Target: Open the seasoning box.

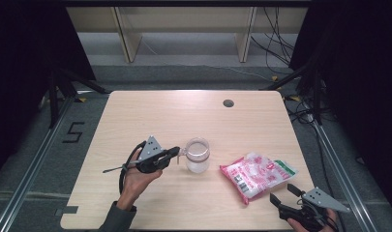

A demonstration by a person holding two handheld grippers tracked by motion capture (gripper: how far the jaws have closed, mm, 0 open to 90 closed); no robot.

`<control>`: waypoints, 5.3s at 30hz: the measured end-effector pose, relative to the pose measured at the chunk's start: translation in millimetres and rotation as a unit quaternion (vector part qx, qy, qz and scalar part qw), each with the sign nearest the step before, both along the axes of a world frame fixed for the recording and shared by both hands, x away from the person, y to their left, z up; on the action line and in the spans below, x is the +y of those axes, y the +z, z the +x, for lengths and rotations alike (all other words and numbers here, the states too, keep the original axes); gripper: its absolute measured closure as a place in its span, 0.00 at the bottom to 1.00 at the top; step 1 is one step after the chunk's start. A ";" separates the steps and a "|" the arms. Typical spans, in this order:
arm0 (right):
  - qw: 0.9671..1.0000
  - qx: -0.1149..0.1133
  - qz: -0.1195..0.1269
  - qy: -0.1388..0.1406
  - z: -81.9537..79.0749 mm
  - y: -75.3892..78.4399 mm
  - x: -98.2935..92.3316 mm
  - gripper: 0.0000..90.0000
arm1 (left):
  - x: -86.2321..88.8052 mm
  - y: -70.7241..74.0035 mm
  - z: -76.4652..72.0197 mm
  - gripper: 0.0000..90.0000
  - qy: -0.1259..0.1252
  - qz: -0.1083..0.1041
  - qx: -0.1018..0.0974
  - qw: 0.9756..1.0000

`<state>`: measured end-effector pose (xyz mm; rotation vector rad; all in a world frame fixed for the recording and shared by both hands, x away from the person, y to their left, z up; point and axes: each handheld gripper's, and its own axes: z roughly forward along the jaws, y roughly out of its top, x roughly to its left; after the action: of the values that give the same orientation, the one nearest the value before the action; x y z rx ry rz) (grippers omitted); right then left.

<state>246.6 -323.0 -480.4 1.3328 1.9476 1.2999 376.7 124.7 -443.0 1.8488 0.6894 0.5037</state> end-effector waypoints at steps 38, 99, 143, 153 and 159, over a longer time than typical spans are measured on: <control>0.999 -0.015 -0.017 0.032 4.6 0.2 10.4 0.31 | -4.6 -8.9 16.4 0.98 0.003 -0.004 0.009 1.000; 0.980 -0.051 -0.035 0.187 127.3 18.3 165.3 1.00 | -3.3 -12.9 14.3 0.97 0.005 -0.006 -0.001 1.000; 0.972 -0.085 -0.034 0.218 120.1 38.2 201.4 1.00 | 29.9 -37.4 -20.2 0.31 0.026 0.015 0.021 0.999; 0.967 -0.093 -0.026 0.234 117.6 37.3 211.0 0.99 | 28.3 -38.5 -20.0 0.30 0.023 0.014 0.026 0.999; 0.966 -0.082 -0.024 0.244 114.0 39.5 213.4 0.99 | 27.5 -38.9 -20.6 0.30 0.022 0.010 0.023 0.999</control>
<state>360.6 -109.6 -440.9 0.7100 2.2516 1.5107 356.1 152.2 -481.8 1.8726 0.7604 0.5007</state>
